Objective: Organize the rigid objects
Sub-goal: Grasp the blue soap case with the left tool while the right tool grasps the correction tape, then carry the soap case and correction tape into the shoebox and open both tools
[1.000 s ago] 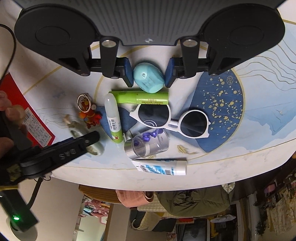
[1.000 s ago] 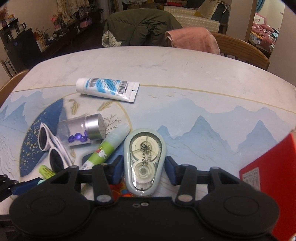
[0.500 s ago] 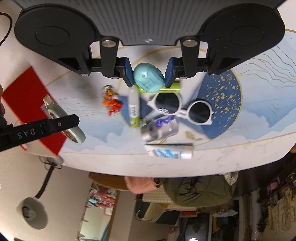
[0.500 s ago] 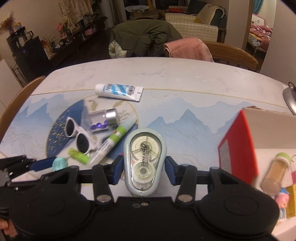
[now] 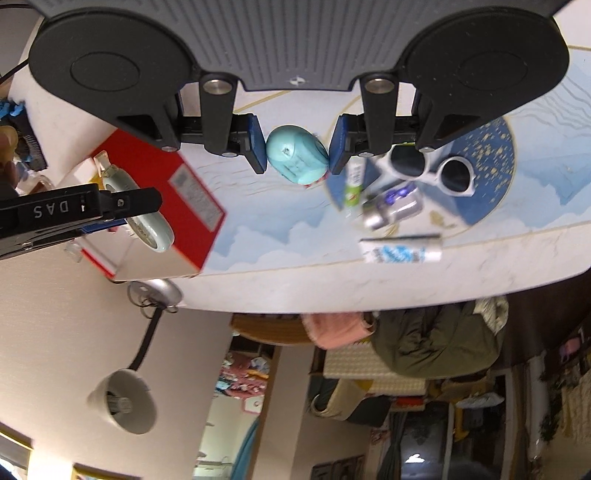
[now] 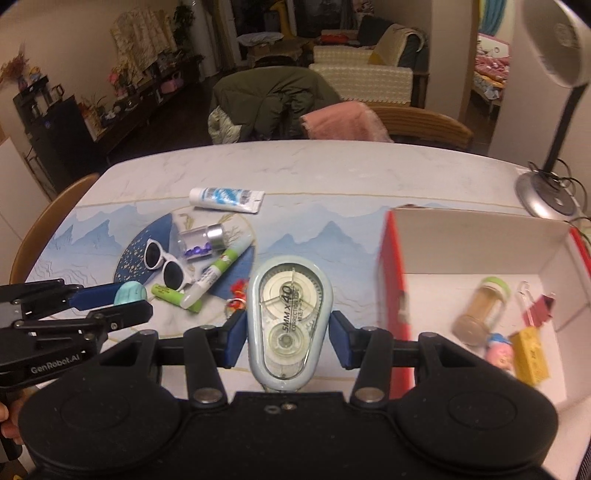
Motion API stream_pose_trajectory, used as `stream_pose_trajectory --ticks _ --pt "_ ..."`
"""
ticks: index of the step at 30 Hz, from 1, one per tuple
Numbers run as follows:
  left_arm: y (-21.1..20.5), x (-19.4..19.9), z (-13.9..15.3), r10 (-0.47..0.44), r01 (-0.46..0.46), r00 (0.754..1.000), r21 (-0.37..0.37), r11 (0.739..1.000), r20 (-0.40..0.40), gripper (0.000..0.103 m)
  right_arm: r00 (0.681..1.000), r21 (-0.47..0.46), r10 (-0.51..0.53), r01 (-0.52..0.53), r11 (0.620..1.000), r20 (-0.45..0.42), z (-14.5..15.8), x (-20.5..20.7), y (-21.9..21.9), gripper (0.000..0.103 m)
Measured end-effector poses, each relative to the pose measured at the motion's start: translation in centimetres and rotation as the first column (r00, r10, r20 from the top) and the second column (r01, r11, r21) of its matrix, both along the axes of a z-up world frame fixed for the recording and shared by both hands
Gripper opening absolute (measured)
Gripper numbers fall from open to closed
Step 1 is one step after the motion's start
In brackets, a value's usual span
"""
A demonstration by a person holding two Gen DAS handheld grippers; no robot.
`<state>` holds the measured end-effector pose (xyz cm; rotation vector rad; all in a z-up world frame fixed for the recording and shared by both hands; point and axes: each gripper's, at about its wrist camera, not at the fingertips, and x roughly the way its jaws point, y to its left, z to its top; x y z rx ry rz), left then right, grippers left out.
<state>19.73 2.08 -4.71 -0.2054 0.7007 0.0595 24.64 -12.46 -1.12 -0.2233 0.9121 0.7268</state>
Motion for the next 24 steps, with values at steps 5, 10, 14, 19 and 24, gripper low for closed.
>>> stream_pose_trajectory --ticks 5,10,14,19,24 --pt "-3.2 1.1 1.3 -0.036 0.036 0.999 0.014 0.999 0.017 0.036 0.999 0.019 -0.029 0.029 0.999 0.021 1.0 0.6 -3.4 0.047" --pt "-6.8 2.7 1.8 -0.080 0.080 0.997 0.021 0.997 0.015 0.036 0.998 0.031 -0.058 0.057 0.998 0.034 1.4 1.7 -7.1 0.047" --pt "-10.0 4.4 2.2 -0.124 0.123 0.992 0.039 0.992 0.019 0.036 0.996 0.038 -0.080 0.079 0.996 0.034 1.4 2.8 -9.7 0.047" --pt "-13.5 6.6 2.4 -0.164 0.163 0.986 0.058 0.985 0.020 0.036 0.993 0.040 -0.109 0.107 0.993 0.038 1.2 4.4 -12.9 0.047" --pt "-16.6 9.2 2.1 -0.197 0.196 0.980 0.075 0.978 0.004 0.036 0.991 0.037 -0.133 0.132 0.991 0.034 0.7 6.2 -15.7 0.047"
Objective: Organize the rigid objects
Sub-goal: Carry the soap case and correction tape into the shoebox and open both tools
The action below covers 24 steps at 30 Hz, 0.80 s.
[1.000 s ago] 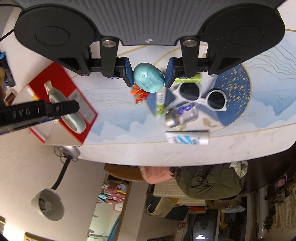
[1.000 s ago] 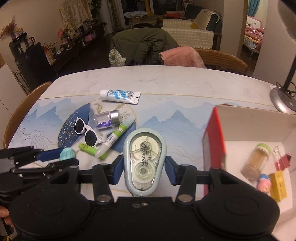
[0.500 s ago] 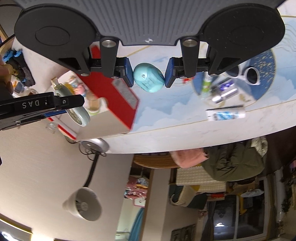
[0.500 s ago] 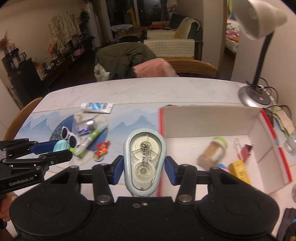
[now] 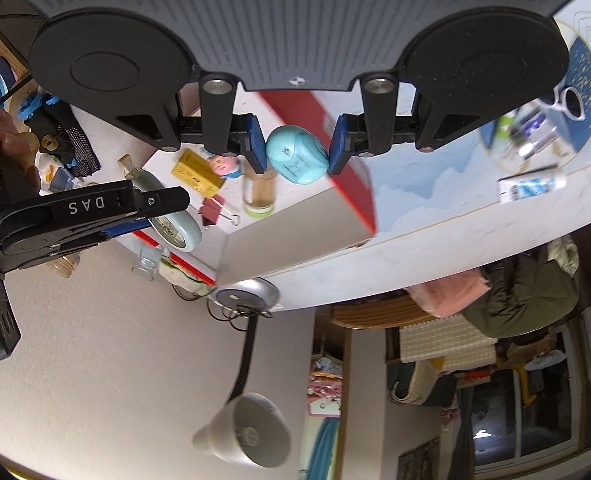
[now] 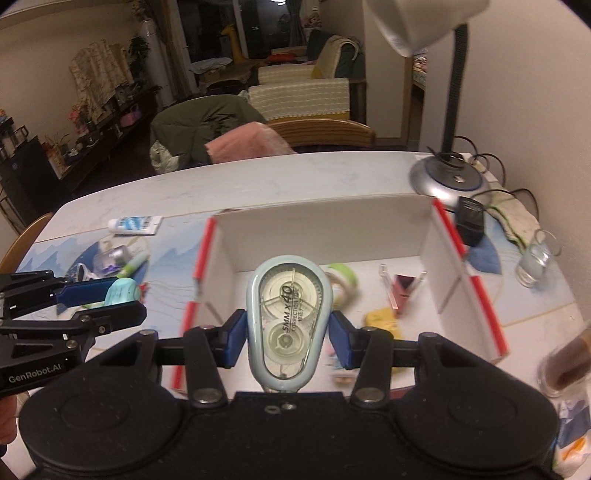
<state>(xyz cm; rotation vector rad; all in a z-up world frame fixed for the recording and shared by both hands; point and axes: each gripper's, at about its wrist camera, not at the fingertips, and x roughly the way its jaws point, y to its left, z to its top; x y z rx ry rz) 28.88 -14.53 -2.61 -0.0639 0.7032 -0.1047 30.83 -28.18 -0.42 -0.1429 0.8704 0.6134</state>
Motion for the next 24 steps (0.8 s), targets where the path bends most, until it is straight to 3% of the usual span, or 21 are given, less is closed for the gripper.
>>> stream_pose_trajectory --ticks 13,24 --pt "-4.0 8.5 -2.5 -0.005 0.012 0.998 0.098 0.995 -0.070 0.036 0.998 -0.022 -0.049 0.048 0.999 -0.026 -2.5 5.3 -4.3 0.047" --pt "-5.6 15.1 -6.7 0.031 0.010 0.979 0.198 0.980 -0.201 0.036 0.998 -0.107 0.039 -0.045 0.993 -0.058 -6.0 7.7 -2.6 0.047"
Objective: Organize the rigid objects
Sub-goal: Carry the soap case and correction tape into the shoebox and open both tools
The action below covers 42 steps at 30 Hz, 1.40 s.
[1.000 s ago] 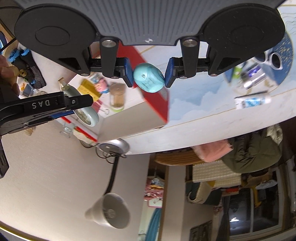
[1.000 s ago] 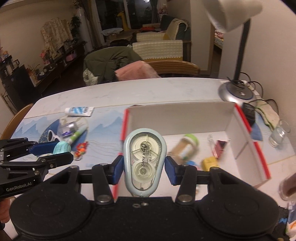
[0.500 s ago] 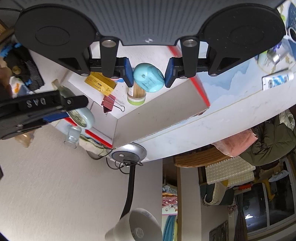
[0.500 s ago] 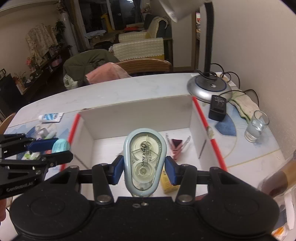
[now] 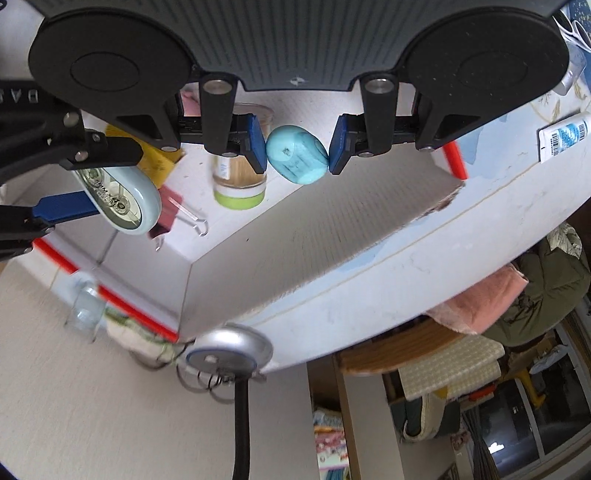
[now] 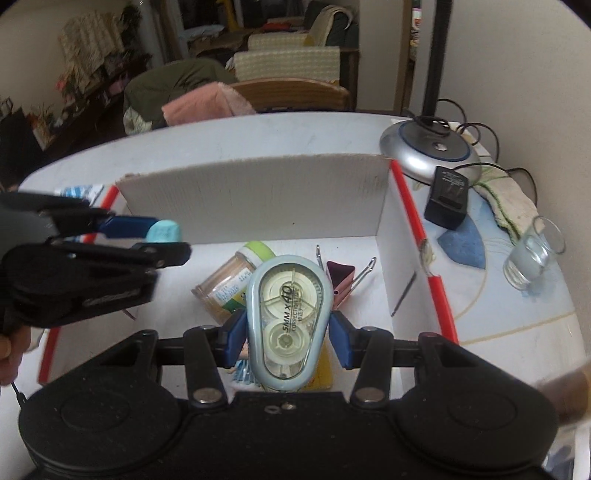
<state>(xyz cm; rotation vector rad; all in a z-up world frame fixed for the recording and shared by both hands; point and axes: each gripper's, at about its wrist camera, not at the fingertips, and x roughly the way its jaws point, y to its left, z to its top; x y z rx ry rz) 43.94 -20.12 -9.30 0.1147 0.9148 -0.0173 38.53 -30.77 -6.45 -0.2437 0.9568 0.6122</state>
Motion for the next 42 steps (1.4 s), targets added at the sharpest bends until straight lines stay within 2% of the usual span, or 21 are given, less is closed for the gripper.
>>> stream_pose_trajectory --ticks 9,16,22,33,37,42 --pt "0.0 3.2 -2.4 0.010 -0.008 0.989 0.012 1.000 -0.145 0.036 0.998 -0.083 0.065 -0.066 0.994 -0.012 -2.4 2.0 1.5 0.047" --pt "-0.2 4.4 -3.6 0.009 -0.003 0.969 0.027 1.000 -0.248 0.036 0.995 -0.106 0.087 -0.092 0.990 -0.047 -3.7 2.4 1.8 0.047" --pt "-0.5 4.8 -4.3 0.016 -0.001 0.953 0.049 0.999 -0.304 0.036 0.995 -0.116 0.080 -0.086 0.990 -0.052 -3.7 2.5 1.8 0.047" --pt "-0.8 4.1 -4.0 0.010 0.006 0.946 0.047 0.999 -0.325 0.038 0.996 -0.112 0.050 -0.058 0.992 -0.075 -3.6 2.5 1.1 0.048" --pt "-0.8 3.5 -3.4 0.007 0.004 0.950 0.037 0.999 -0.311 0.048 0.996 -0.095 0.049 -0.056 0.994 -0.073 -3.3 2.3 0.9 0.054" --pt "-0.6 2.3 -2.5 0.008 -0.003 0.958 0.016 1.000 -0.288 0.050 0.997 -0.072 0.042 -0.046 0.996 -0.062 -2.5 2.0 0.5 0.057"
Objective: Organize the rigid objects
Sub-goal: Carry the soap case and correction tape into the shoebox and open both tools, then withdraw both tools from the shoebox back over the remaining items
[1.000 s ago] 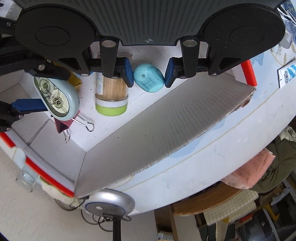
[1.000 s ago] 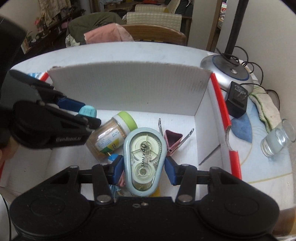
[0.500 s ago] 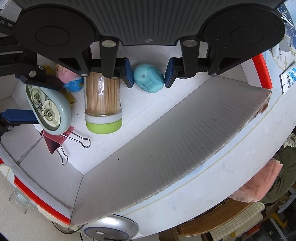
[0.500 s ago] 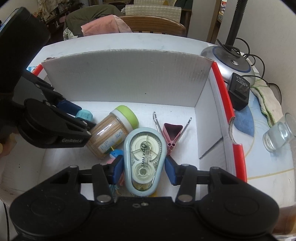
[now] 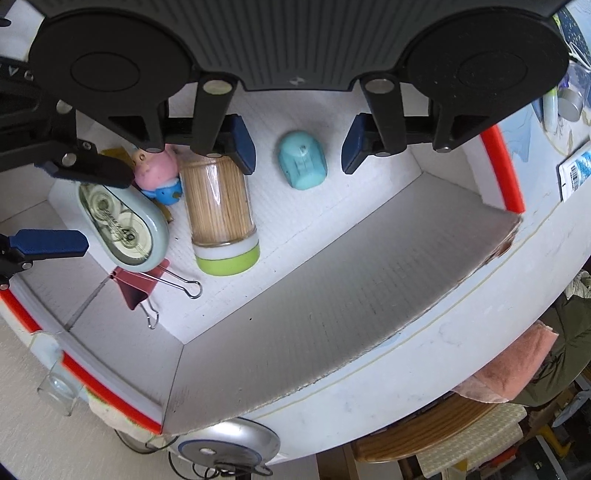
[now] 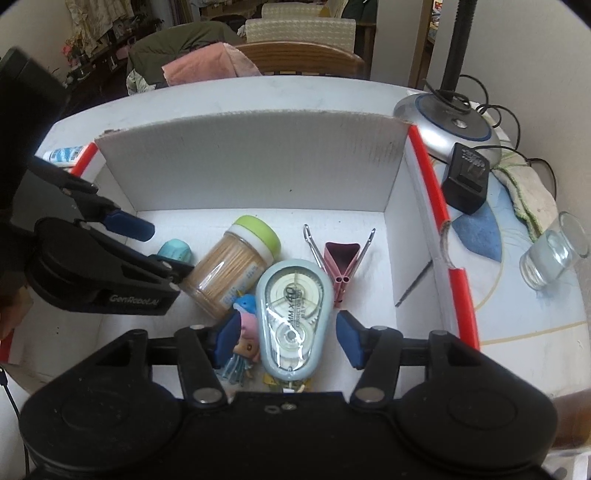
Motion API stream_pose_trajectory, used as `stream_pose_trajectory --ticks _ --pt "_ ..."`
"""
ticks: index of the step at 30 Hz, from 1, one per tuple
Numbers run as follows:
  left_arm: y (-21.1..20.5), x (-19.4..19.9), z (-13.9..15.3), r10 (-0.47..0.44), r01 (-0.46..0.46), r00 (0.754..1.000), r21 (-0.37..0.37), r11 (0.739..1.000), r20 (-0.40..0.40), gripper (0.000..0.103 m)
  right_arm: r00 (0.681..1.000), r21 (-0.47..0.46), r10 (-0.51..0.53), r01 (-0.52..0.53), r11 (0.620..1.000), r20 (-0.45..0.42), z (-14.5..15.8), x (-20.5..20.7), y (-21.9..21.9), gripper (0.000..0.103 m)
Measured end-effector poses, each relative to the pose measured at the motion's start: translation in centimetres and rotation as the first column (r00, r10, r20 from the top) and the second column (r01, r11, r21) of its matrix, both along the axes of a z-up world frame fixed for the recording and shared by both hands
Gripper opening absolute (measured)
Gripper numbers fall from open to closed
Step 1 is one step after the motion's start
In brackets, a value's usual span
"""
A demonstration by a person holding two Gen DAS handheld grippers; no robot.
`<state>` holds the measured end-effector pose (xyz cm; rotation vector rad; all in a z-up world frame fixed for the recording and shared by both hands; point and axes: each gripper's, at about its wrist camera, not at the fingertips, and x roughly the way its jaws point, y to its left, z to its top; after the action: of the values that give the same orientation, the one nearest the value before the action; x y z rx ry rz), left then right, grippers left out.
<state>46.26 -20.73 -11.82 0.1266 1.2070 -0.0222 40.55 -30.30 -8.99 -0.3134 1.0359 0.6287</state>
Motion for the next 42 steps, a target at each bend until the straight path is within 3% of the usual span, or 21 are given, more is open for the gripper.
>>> stream_pose_trajectory --ticks 5,18,25,29,32,42 --pt "0.0 -1.4 1.4 -0.009 0.010 0.999 -0.014 1.000 0.044 0.056 1.000 0.019 -0.010 0.009 1.000 0.013 1.0 -0.6 -0.6 0.060" --pt "1.8 -6.6 6.1 0.012 0.005 0.982 -0.090 0.996 0.190 0.056 0.998 0.063 0.005 -0.009 0.998 0.066 4.7 -4.2 -1.4 0.064" --pt "3.3 -10.3 8.9 0.025 0.008 0.961 -0.120 0.993 0.277 0.056 0.995 0.093 0.011 -0.021 0.995 0.102 7.0 -6.8 -0.8 0.075" --pt "4.8 -12.5 10.2 0.038 0.011 0.948 -0.152 0.988 0.317 0.056 0.994 0.124 0.011 -0.024 0.992 0.108 8.1 -8.2 -0.1 0.082" --pt "6.2 -14.1 10.8 0.055 0.003 0.937 -0.166 0.986 0.344 0.071 0.994 0.145 0.011 -0.027 0.989 0.111 8.8 -9.2 0.7 0.086" --pt "12.7 -19.2 11.6 0.133 -0.060 0.910 -0.193 0.979 0.393 0.072 0.989 0.167 0.047 -0.070 0.983 0.138 10.3 -12.9 5.3 0.093"
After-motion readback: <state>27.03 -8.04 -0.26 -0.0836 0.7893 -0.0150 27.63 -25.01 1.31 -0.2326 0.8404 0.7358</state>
